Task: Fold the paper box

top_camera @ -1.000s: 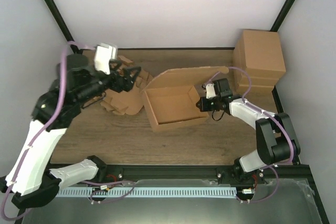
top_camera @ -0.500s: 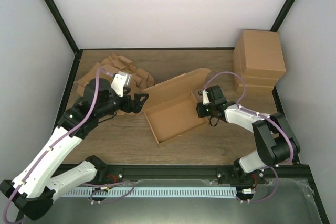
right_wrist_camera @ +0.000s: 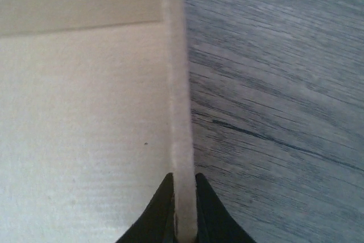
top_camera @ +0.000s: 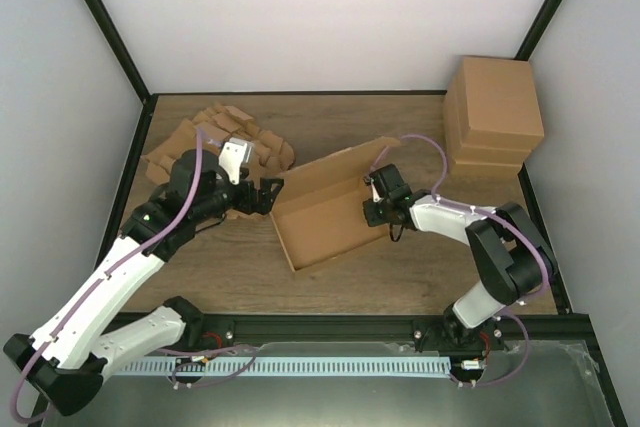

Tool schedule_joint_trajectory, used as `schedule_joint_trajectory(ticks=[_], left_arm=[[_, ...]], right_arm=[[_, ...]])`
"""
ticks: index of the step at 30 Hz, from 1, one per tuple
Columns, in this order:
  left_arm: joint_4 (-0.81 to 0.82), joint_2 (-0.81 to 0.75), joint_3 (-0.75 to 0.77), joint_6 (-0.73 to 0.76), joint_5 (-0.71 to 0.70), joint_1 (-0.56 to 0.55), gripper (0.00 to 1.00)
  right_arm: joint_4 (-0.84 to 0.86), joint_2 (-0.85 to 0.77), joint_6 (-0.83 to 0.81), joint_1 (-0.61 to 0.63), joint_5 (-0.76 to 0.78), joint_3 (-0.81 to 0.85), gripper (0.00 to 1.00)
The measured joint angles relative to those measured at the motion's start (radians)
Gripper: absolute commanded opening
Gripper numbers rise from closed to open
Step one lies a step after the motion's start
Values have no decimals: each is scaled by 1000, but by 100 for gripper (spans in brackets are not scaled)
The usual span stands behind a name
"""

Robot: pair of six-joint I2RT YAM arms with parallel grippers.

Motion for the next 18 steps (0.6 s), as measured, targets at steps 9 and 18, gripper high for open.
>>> schedule_joint_trajectory(ticks=[9, 18], left_arm=[[-13, 15, 2, 9, -29, 0, 100], [-24, -62, -54, -45, -151, 27, 100]], right_arm=[[-56, 8, 23, 18, 54, 18, 29], [-98, -106, 29, 14, -13, 18, 58]])
